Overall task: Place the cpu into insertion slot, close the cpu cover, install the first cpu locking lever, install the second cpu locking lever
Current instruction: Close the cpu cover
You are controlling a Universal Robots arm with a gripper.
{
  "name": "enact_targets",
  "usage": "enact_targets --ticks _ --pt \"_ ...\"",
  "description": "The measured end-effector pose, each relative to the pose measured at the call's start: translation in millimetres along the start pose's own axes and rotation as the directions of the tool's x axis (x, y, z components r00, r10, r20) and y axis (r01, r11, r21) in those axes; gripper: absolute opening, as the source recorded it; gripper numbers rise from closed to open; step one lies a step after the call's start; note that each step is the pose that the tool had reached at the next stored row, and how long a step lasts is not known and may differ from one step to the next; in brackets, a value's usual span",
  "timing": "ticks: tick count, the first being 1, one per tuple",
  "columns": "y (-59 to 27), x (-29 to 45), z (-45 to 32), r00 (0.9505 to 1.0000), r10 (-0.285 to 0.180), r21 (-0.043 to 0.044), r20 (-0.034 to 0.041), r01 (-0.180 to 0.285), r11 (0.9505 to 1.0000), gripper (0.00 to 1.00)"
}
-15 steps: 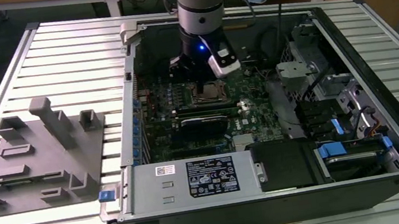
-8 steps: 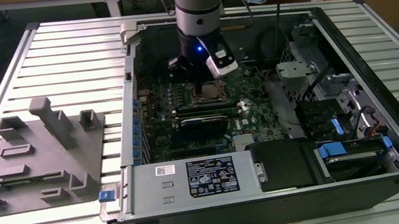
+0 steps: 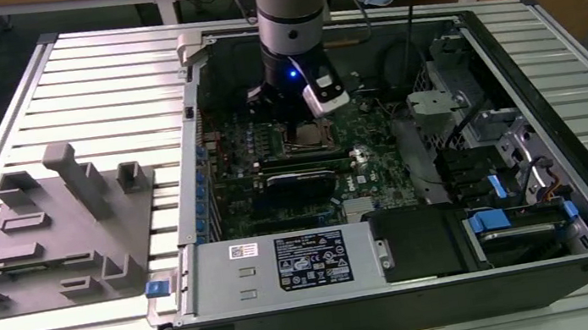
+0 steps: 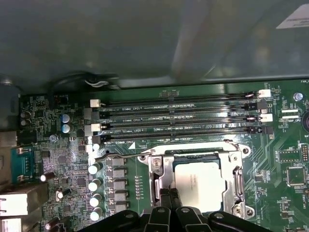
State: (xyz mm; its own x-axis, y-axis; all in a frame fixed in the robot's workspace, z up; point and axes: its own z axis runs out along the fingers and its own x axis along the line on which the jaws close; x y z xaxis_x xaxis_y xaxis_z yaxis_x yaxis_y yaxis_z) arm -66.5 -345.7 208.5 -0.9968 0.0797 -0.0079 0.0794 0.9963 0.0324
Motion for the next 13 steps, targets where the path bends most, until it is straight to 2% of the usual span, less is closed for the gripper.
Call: enact_targets --ticks 6,13 --pt "3.0 2.8 0.9 1.0 0.0 -0.0001 0.0002 0.0 1.0 0.11" --pt "2.9 3.7 7.1 1.0 0.0 -0.0001 0.0003 0.0 1.0 0.11"
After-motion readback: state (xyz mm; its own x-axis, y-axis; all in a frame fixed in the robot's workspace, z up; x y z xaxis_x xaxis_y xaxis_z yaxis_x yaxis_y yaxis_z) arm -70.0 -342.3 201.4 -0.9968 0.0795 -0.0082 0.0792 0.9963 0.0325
